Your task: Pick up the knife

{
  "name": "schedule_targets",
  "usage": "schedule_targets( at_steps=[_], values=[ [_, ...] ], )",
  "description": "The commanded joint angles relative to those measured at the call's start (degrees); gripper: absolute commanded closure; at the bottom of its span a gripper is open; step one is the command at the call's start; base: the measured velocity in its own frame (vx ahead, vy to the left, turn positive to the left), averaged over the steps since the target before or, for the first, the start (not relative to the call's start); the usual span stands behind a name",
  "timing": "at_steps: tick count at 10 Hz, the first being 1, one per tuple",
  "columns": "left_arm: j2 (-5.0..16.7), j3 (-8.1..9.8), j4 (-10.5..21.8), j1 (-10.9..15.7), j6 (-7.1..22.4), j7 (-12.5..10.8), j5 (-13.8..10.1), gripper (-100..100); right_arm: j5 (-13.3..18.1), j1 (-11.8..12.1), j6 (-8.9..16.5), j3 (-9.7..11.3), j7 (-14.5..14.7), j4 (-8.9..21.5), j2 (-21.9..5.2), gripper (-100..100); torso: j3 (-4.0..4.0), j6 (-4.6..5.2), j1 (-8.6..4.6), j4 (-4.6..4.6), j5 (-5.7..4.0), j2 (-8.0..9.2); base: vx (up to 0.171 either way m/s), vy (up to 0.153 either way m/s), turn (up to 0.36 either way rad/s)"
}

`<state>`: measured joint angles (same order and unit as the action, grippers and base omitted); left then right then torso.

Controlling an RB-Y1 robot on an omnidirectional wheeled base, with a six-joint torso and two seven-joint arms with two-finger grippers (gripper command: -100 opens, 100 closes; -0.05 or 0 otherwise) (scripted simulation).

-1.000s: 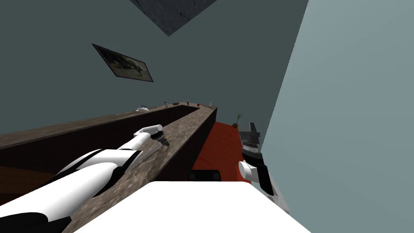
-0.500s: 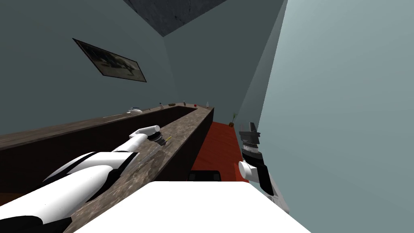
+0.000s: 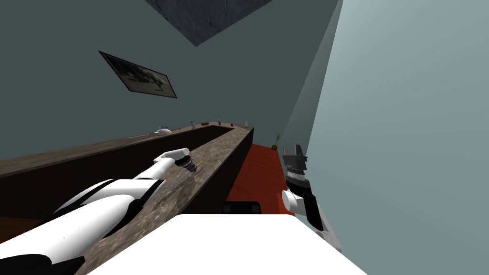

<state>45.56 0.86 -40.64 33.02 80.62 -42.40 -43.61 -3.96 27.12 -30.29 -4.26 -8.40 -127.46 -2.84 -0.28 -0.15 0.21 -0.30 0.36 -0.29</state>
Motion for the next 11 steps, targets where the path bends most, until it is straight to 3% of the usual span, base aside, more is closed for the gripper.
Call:
schedule_targets(
  at_steps=[1, 10, 11],
  values=[
    [-0.7, -0.95, 0.3, 0.9, 0.1, 1.4, 0.1, 100, 0.0, 0.0, 0.0, 0.0, 0.0, 0.0, 0.0, 0, 0.00, 0.00, 0.00, 0.00, 0.00, 0.00, 0.094, -0.056, 0.378],
    [-4.3, -6.80, 1.6, 9.0, 2.8, 9.8, 0.2, 100, 0.0, 0.0, 0.0, 0.0, 0.0, 0.0, 0.0, 0, -0.20, 0.02, -0.20, -0.07, -0.06, -0.35, 0.096, -0.068, 0.304],
    [-4.3, -6.80, 1.6, 9.0, 2.8, 9.8, 0.2, 100, 0.0, 0.0, 0.0, 0.0, 0.0, 0.0, 0.0, 0, -0.23, 0.12, -0.29, -0.09, -0.05, -0.38, 0.061, -0.073, 0.096]
  ],
)
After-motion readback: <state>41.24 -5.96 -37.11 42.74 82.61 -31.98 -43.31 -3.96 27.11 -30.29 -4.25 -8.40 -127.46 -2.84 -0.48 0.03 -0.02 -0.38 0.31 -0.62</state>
